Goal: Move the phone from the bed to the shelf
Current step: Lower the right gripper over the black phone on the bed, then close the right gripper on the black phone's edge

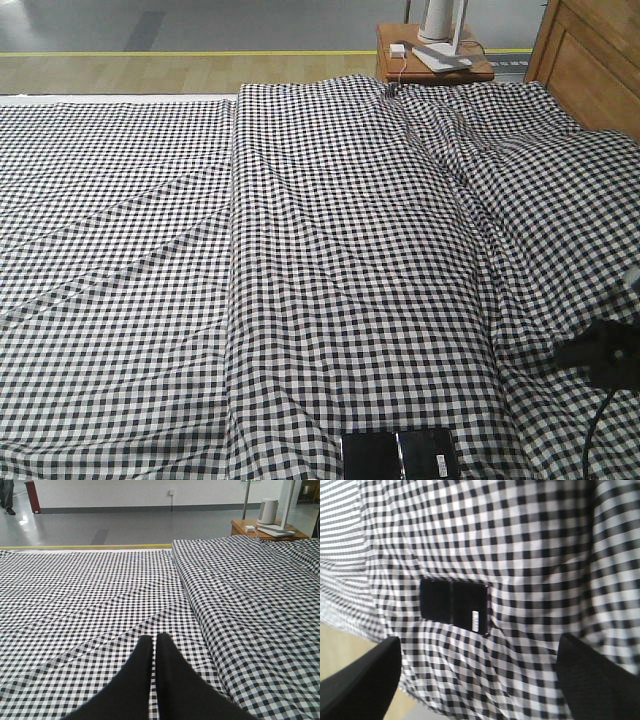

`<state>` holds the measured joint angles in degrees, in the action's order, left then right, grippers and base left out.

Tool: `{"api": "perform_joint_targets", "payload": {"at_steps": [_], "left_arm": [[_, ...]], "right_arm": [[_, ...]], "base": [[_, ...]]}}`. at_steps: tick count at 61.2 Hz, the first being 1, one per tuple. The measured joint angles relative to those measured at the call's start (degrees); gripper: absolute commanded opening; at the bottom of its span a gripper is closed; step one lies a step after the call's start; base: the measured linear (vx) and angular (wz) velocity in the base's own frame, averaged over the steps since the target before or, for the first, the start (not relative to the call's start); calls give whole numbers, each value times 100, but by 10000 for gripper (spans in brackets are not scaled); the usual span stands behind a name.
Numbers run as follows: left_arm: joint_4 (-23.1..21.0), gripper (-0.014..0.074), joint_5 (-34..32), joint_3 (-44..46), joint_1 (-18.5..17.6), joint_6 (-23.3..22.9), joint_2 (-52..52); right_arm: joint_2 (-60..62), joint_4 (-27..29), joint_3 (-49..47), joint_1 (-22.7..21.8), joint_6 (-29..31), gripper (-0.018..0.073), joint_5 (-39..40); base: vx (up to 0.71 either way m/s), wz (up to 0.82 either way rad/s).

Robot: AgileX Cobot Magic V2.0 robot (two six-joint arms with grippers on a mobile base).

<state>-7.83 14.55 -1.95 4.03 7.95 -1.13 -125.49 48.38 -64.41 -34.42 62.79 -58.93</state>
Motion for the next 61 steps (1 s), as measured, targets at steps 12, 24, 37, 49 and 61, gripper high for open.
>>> {"api": "perform_joint_targets", "payload": {"at_steps": [12, 24, 37, 49, 61], "left_arm": [[0, 1, 0, 0, 0, 0, 0], [0, 1, 0, 0, 0, 0, 0], [0, 1, 0, 0, 0, 0, 0], [0, 1, 0, 0, 0, 0, 0], [0, 1, 0, 0, 0, 0, 0]], "right_arm": [[-808, 475, -25, 0, 631, 589, -200], [-1451, 887, -37, 0, 1049, 589, -398], [-1970, 1133, -65, 99, 1350, 589, -425], [-2376, 1221, -204, 630, 1599, 589, -331], [-2692, 1304, -576, 1003, 1598, 589, -290]], "base": [[0, 0], [0, 0], [0, 0], [0, 0], [0, 0]]}}
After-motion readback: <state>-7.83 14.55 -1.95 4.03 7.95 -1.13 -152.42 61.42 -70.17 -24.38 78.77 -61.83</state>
